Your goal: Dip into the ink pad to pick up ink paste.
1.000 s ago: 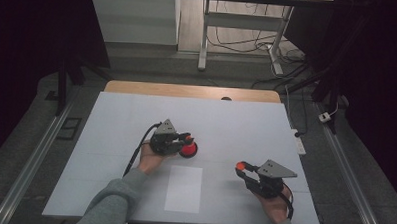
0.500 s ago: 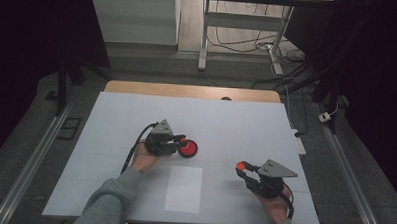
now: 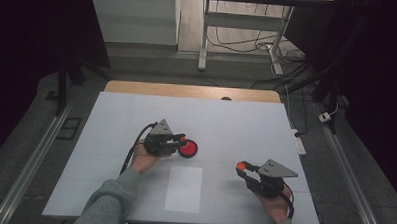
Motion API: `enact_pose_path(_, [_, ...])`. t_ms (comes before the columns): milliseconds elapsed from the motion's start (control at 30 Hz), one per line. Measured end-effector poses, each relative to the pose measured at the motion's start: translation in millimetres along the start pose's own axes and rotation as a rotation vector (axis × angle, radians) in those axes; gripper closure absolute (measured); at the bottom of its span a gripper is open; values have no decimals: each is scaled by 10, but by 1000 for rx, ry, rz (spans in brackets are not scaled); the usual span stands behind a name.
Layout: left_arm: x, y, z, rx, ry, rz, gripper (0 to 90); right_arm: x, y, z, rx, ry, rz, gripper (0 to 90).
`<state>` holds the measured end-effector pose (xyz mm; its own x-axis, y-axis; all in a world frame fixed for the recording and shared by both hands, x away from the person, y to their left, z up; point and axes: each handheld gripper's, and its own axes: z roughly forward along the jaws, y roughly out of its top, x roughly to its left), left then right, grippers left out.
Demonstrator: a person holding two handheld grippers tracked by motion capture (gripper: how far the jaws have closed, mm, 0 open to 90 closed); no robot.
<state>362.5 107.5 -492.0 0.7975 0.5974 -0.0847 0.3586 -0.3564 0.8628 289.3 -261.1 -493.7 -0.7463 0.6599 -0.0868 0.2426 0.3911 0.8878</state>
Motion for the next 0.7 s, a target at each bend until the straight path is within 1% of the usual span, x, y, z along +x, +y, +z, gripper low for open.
enact_pose_path(233, [-45, 18, -34, -4, -24, 8, 724, 1, 1, -3, 3, -5, -2, 642])
enact_pose_path(433, [-100, 44, -84, -17, -49, -3, 724, 1, 1, 0, 1, -2, -2, 643])
enact_pose_path(700, [-197, 67, -161, -19, -97, 1, 724, -4, 3, -8, -3, -2, 0, 643])
